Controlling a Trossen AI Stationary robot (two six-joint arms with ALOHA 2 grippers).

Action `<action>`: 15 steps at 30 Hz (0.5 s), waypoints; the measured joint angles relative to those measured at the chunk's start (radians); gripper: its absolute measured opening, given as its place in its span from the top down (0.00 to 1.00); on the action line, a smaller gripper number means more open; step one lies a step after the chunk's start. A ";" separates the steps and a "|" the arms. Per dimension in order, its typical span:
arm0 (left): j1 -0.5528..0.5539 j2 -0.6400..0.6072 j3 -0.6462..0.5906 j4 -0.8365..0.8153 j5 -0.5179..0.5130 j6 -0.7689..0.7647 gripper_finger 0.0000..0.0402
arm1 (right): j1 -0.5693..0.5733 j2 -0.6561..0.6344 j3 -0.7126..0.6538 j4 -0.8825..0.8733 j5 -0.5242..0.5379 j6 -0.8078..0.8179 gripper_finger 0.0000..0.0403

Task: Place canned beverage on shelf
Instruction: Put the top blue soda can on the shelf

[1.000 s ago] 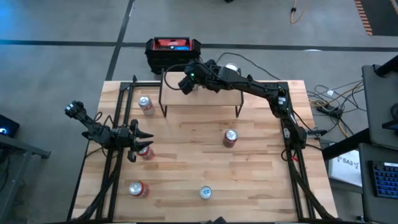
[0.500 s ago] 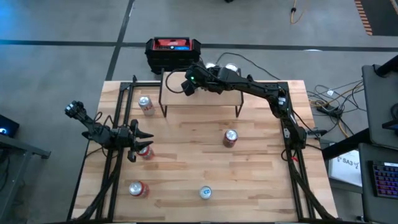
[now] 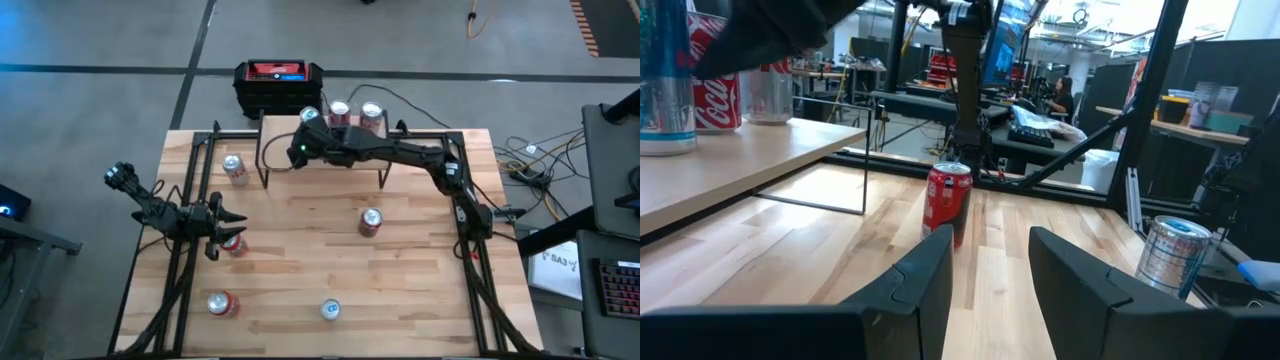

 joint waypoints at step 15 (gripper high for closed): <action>0.000 0.000 0.000 0.000 0.000 0.000 0.71 | 0.129 0.000 -0.134 0.059 0.332 0.249 0.01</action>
